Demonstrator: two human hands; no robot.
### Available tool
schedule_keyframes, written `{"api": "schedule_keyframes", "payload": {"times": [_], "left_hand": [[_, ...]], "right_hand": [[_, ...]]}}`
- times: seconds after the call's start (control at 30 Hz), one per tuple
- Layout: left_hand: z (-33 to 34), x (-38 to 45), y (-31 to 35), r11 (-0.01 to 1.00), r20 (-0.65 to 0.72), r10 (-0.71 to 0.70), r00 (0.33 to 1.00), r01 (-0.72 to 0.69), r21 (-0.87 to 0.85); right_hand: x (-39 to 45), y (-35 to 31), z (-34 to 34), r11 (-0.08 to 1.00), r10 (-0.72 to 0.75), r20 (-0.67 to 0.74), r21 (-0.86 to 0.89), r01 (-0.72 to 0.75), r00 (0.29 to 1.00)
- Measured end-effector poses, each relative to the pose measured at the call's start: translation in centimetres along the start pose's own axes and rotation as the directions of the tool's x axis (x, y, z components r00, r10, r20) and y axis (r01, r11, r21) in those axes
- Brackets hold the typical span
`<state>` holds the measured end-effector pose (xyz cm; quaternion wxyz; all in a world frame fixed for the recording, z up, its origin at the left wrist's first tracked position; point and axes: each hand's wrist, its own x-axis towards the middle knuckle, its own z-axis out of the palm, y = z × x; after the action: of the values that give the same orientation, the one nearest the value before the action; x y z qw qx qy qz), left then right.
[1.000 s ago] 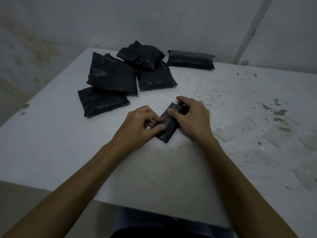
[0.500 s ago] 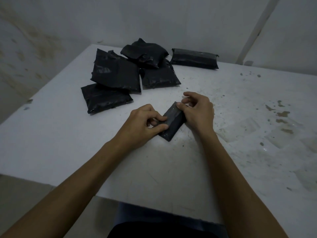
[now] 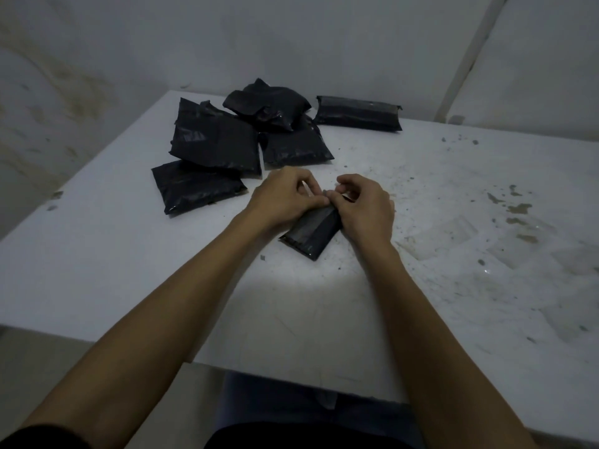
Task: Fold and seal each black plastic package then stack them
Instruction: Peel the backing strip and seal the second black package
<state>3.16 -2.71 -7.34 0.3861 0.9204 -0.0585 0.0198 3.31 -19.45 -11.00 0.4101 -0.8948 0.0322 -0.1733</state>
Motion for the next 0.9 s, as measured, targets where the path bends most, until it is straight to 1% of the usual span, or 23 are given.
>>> {"api": "schedule_keyframes", "payload": {"times": [0.07,0.17,0.3,0.4,0.53,0.6,0.8,0.9], "left_hand": [[0.3,-0.1,-0.6,1.0,0.019,-0.014,1.0,0.014,0.019],[0.3,-1.0,-1.3,1.0,0.017,0.004,1.0,-0.004,0.025],[0.2,-2.2,-1.9,0.998,0.023,0.056,0.998,-0.057,0.014],[0.0,-3.2,-2.7,0.993,0.051,0.118,0.992,-0.118,-0.011],[-0.5,-4.0,-3.2,0.985,0.091,0.169,0.981,-0.171,0.012],[-0.7,-4.5,-3.2,0.98,0.108,0.19,0.976,-0.195,0.032],[-1.2,-5.7,-3.1,0.967,0.155,0.191,0.969,-0.213,0.137],[-1.2,-6.2,-3.0,0.95,0.215,0.187,0.959,-0.232,0.21]], "right_hand": [[0.1,0.1,0.0,1.0,-0.005,0.002,-0.002,0.005,1.0],[0.2,0.2,0.2,1.0,0.0,0.013,-0.011,0.0,1.0],[0.2,0.3,0.2,1.0,-0.013,0.012,-0.01,0.013,1.0],[0.3,0.2,0.1,0.999,-0.015,0.017,-0.042,0.016,1.0],[0.3,0.0,0.0,0.999,-0.01,0.016,-0.046,0.01,1.0],[0.3,0.1,0.0,0.999,-0.013,0.013,-0.045,0.014,1.0],[0.3,0.1,-0.1,0.999,-0.026,0.021,-0.034,0.026,0.999],[0.2,0.0,-0.1,0.999,-0.03,0.021,-0.037,0.03,0.999]]}}
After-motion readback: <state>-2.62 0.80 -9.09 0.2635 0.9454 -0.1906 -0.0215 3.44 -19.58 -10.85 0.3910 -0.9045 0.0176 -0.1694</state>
